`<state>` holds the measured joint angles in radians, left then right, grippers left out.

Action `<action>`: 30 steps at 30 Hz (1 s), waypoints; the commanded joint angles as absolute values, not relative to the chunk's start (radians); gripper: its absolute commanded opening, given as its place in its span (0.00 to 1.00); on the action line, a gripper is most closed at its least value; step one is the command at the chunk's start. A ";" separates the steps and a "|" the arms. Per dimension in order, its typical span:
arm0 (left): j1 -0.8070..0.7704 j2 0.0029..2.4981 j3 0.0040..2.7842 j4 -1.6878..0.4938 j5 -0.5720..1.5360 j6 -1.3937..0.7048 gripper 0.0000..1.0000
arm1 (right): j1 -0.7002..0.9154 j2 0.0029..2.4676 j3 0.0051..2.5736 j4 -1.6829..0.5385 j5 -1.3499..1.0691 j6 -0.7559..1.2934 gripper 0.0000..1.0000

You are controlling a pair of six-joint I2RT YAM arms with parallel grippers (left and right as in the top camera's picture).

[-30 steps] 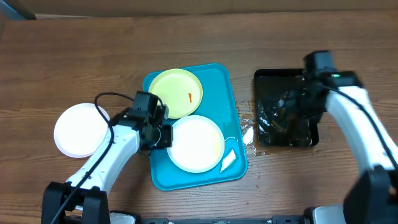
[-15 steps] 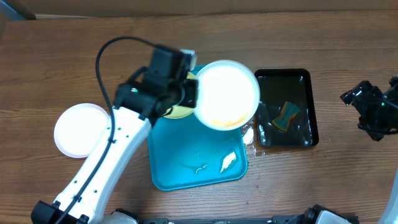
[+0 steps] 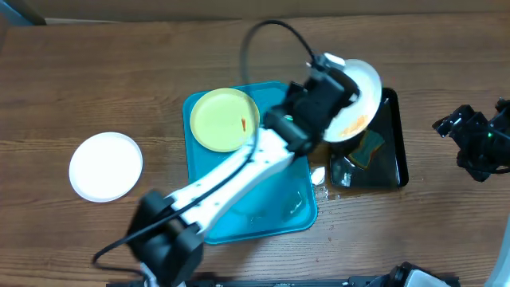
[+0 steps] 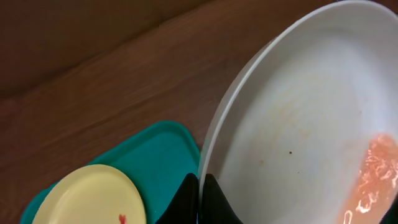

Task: Clean dirty plates on tray and stack at the side
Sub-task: 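Carry the white plate with left gripper over the basin and tilt it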

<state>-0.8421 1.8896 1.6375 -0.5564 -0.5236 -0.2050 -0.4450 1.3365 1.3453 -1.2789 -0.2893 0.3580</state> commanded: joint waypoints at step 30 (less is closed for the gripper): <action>-1.093 1.924 1.712 -0.243 -1.062 0.468 0.04 | -0.447 1.332 1.348 -1.272 -0.290 0.343 0.88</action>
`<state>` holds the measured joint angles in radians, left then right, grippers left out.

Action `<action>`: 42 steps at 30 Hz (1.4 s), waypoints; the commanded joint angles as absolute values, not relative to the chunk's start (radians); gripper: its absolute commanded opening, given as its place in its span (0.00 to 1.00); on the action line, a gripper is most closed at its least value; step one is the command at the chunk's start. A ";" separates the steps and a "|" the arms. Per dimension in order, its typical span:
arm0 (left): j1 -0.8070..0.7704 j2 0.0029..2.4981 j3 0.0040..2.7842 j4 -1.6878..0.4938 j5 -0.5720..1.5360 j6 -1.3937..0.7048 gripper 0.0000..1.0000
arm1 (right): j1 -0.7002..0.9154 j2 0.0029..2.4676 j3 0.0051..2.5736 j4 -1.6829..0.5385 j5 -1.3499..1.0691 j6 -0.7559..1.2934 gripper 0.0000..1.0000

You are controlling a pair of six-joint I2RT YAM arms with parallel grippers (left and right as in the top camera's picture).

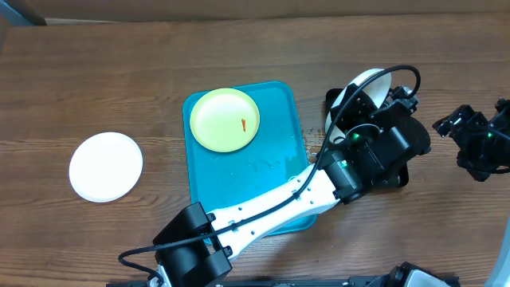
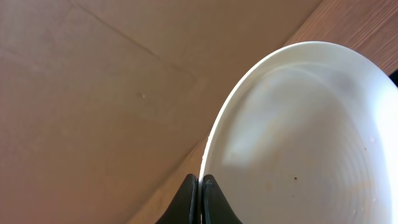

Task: Clean dirty plates on tray and stack at the side
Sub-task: 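Carry the white plate with left gripper over the basin and tilt it, then move the white plate left and stack it on the other white plate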

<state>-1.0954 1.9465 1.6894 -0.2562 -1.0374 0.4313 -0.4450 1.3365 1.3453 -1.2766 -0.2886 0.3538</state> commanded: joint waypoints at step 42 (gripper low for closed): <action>-1.024 1.734 1.713 -0.672 -0.905 -0.198 0.04 | -0.447 1.332 1.348 -1.271 -0.289 0.343 0.88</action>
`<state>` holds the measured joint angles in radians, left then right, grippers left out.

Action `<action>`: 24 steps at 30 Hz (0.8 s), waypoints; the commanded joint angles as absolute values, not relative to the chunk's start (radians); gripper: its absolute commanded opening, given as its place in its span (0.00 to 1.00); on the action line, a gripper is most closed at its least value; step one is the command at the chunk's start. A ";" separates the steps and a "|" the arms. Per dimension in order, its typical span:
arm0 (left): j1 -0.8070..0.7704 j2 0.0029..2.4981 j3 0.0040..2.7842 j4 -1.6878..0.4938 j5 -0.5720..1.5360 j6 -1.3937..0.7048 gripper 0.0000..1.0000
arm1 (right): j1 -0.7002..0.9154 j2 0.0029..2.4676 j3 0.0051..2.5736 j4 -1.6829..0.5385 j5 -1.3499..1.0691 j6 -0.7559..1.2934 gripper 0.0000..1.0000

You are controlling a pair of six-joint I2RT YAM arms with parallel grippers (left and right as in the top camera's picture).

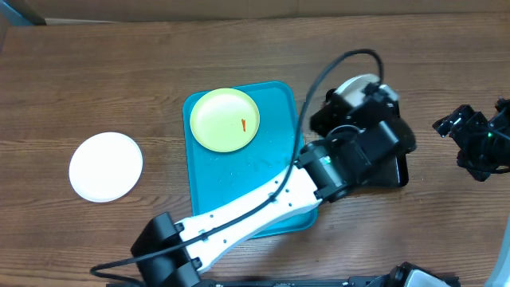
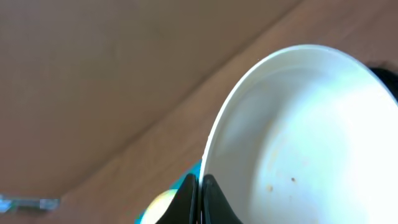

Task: Clean dirty plates on tray and stack at the side
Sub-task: 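Move the white plate left and stack it on the other white plate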

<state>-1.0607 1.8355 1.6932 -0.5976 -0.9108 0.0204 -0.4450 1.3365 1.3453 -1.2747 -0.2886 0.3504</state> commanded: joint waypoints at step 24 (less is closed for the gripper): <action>0.443 1.286 1.407 -1.293 -0.464 -0.571 0.04 | -0.447 1.332 1.348 -1.271 -0.290 0.343 0.88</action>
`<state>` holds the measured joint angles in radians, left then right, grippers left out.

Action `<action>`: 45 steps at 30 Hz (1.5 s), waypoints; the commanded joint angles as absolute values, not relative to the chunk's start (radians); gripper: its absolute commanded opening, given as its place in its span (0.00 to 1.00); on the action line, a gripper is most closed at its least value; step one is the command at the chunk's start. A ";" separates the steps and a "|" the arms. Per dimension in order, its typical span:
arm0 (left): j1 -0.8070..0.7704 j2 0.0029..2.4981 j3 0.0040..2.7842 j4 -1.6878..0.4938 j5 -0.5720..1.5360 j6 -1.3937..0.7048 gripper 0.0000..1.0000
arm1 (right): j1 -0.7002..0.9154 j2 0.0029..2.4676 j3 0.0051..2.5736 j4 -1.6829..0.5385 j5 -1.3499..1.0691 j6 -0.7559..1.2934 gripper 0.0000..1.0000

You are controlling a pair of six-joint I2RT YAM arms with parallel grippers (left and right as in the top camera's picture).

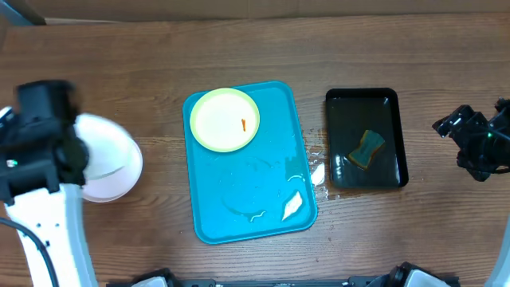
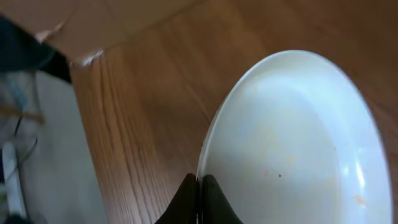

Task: Clean dirty plates on tray and stack at the side
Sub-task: 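Move the white plate left and stack it on the other white plate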

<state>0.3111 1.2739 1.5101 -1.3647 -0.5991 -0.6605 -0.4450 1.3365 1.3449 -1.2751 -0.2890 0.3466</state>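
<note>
My left gripper (image 1: 77, 151) is shut on the rim of a white plate (image 2: 292, 137), with the fingertips (image 2: 208, 190) pinching the plate's left edge. The plate carries only a few faint specks. In the overhead view the held plate (image 1: 111, 151) hangs at the far left, over another white plate (image 1: 107, 187) that lies on the table. A yellow-green plate (image 1: 225, 119) with a small red speck sits at the back of the teal tray (image 1: 255, 191). My right gripper (image 1: 472, 142) rests at the table's right edge, away from everything.
A black basin (image 1: 362, 100) with a green-and-yellow sponge (image 1: 368, 149) in it stands to the right of the tray. Wet patches lie on the tray's front part and on the table between tray and basin (image 1: 317, 174). The wooden table (image 1: 143, 72) runs behind.
My left gripper, with the white plate still in it, was over the black basin at the right. It is now at the far left, over the white plate on the table.
First my left gripper held the white plate tilted over the black basin, with orange residue on it. Then the plate stood steeper there and showed only specks. It stayed by the basin, and now it hangs over the plate at the left.
</note>
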 commanded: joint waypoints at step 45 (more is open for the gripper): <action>-0.151 1.719 1.312 -0.837 -0.082 -0.179 0.48 | -0.287 1.332 1.348 -1.284 -0.290 0.279 0.88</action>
